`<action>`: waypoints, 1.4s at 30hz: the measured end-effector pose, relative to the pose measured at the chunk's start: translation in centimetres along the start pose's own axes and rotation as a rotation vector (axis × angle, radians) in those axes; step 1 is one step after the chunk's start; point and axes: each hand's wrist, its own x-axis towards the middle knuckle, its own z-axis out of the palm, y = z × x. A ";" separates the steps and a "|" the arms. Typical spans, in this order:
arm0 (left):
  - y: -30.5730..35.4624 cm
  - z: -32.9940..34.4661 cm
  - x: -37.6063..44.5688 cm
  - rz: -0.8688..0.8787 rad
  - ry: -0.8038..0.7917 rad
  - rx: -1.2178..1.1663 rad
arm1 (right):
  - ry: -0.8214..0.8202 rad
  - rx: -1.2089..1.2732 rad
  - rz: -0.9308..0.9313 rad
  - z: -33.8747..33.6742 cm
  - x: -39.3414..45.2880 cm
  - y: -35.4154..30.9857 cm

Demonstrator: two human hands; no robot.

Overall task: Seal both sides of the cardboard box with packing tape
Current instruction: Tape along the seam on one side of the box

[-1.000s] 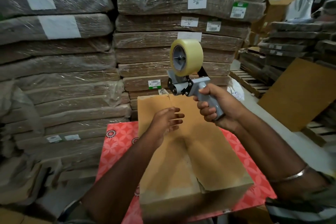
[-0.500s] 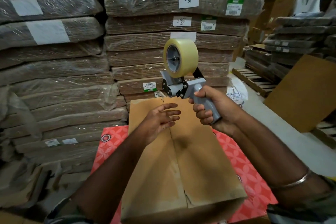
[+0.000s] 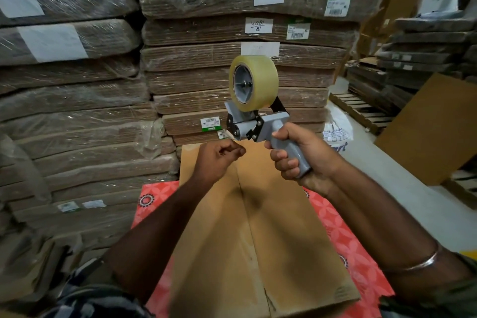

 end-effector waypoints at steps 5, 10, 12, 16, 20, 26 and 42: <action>-2.7 -1.8 3.3 0.052 -0.028 0.078 | 0.072 0.013 -0.025 1.5 2.9 0.8; -6.1 -3.9 7.8 0.100 -0.083 0.166 | 0.144 0.085 -0.064 2.9 7.6 1.5; -8.0 -4.6 9.8 0.096 -0.108 0.175 | 0.171 0.109 -0.077 3.2 9.9 1.9; -12.8 -5.4 13.8 0.082 -0.141 0.217 | 0.229 0.114 -0.086 3.1 15.7 2.4; -18.0 -4.7 16.7 0.036 -0.143 0.258 | 0.281 0.069 -0.047 2.4 21.3 3.0; -22.7 -3.5 19.2 -0.067 -0.178 0.284 | 0.344 0.022 -0.018 0.7 26.3 3.8; -25.2 -3.2 22.8 -0.071 -0.327 0.487 | 0.311 -0.041 0.008 -1.9 29.8 5.3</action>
